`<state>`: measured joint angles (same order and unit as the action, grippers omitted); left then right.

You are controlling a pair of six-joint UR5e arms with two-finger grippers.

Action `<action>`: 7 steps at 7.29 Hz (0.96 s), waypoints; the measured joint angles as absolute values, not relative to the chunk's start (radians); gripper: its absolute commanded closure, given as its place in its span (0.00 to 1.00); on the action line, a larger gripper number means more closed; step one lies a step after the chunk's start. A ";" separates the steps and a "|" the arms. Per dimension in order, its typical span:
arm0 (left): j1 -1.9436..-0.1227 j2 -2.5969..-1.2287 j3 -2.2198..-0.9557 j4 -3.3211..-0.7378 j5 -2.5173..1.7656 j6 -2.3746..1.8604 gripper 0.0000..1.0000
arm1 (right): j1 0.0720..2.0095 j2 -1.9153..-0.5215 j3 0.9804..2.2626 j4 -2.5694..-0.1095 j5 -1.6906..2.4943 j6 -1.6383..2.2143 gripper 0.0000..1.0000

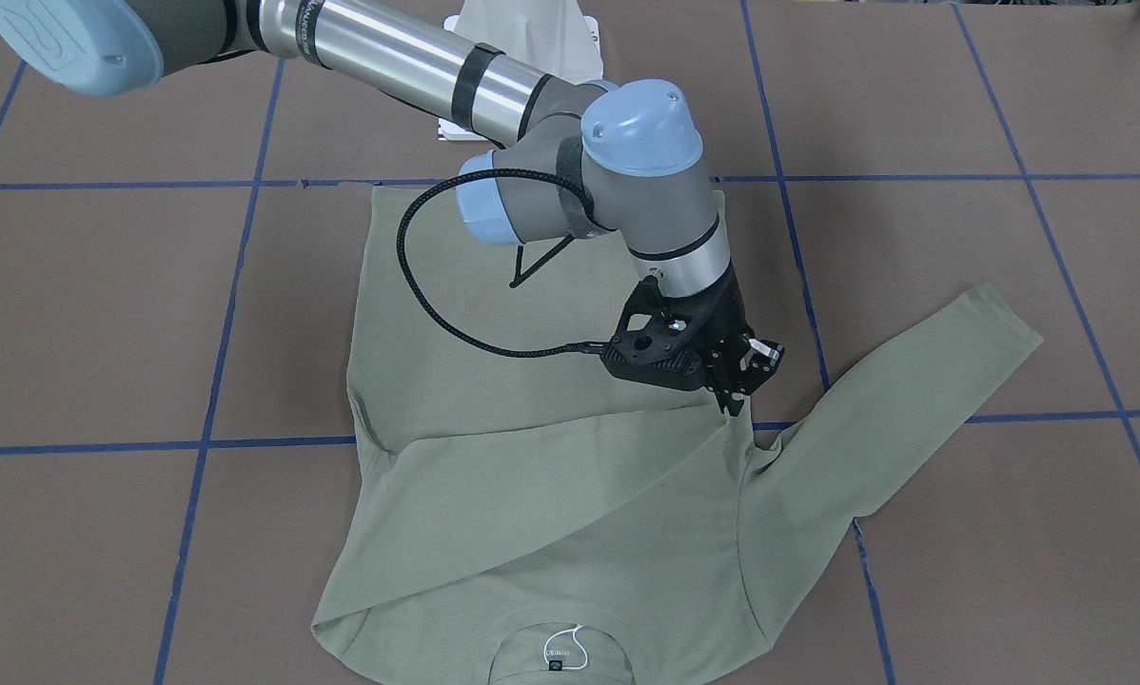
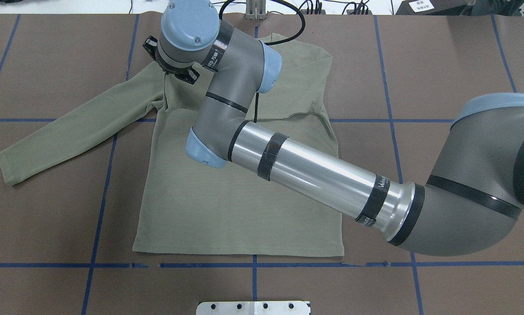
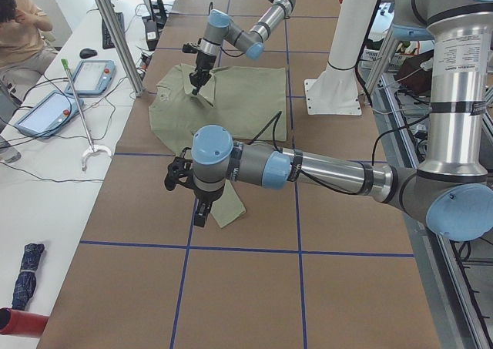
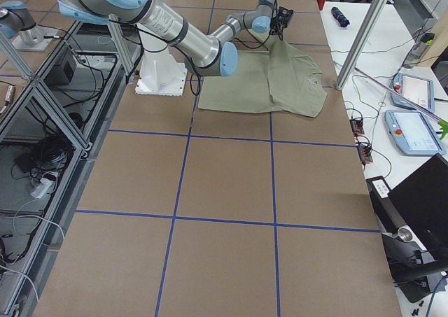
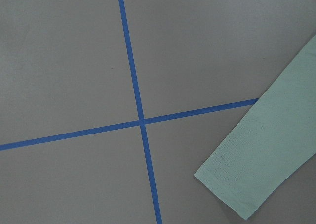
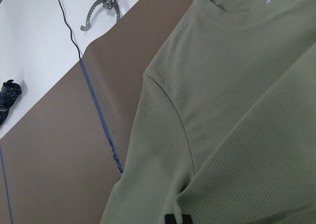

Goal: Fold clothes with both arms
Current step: 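Lay the sleeve across the shirt chest and open the right gripper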

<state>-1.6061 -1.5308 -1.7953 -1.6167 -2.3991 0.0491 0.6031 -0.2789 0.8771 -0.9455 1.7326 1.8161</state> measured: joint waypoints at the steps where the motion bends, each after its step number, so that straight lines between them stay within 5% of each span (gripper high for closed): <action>1: -1.606 -1.531 -1.798 -1.617 -2.399 0.049 0.00 | 0.599 -0.266 0.852 -0.931 1.710 1.816 1.00; 3: -1.605 -1.534 -1.799 -1.617 -2.399 0.049 0.00 | 0.594 -0.254 0.827 -0.910 1.677 1.816 0.34; 7: -1.603 -1.537 -1.792 -1.619 -2.400 0.051 0.00 | 0.583 -0.182 0.745 -0.885 1.620 1.816 0.13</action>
